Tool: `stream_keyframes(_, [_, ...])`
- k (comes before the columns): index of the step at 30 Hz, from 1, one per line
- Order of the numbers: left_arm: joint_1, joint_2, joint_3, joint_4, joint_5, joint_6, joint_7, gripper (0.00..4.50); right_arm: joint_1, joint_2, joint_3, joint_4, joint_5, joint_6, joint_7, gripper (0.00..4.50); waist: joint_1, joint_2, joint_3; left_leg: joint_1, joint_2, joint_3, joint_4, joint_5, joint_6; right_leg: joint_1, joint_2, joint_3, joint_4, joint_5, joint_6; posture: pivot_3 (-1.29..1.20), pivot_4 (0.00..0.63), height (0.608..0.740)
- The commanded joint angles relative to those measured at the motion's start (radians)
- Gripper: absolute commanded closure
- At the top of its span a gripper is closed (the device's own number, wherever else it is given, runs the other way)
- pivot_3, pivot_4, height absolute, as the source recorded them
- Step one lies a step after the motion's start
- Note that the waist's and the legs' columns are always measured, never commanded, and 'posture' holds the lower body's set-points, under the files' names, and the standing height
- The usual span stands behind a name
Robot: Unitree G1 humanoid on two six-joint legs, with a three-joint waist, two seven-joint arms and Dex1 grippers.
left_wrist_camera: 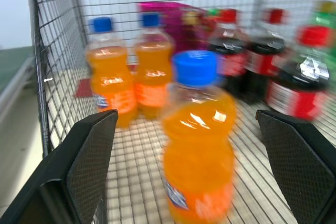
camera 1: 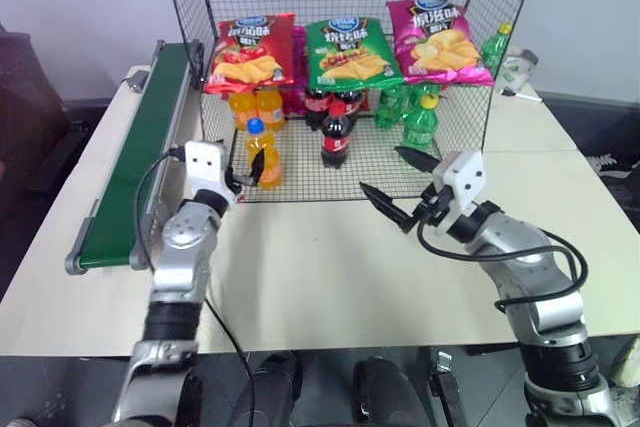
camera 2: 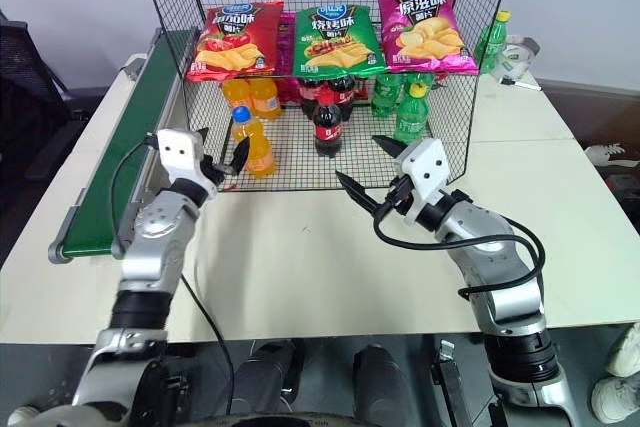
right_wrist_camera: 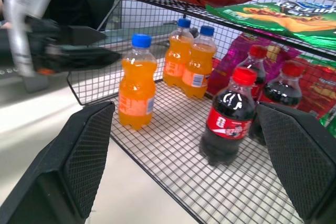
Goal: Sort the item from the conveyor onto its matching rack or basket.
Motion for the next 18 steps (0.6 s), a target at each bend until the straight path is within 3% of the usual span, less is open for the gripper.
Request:
stream_keyframes(1, [0.083, 0.109, 0.043, -0.185, -0.091, 0.137, -0.106, 0.1, -0.003, -0.061, -0.077, 0.014, 0.041, -0.004, 0.055, 0.0, 0.002, 0.0, 0.0, 0.0, 0.0, 0.0, 0.0, 0.0, 0.0, 0.0, 0.0, 0.0, 0.0, 0.0, 0.0, 0.0, 0.15, 0.74])
stream_keyframes(9, [0.199, 0.271, 0.179, -0.254, -0.194, 0.239, -0.21, 0.1, 0.057, -0.17, -0.138, 0.034, 0.09, 0.017, 0.164, 0.0, 0.009, 0.001, 0.0, 0.0, 0.001, 0.0, 0.0, 0.0, 0.0, 0.001, -0.003, 0.001, -0.001, -0.001, -0.001, 0.0, 0.15, 0.74])
stream_keyframes(18, [0.22, 0.283, 0.175, -0.268, -0.211, 0.232, -0.236, 0.1, 0.091, -0.184, -0.166, 0.044, 0.093, 0.018, 0.18, 0.0, 0.009, 0.001, 0.0, 0.0, 0.001, 0.0, -0.001, -0.001, 0.0, 0.001, -0.003, 0.001, -0.002, -0.002, -0.003, 0.0, 0.15, 0.74])
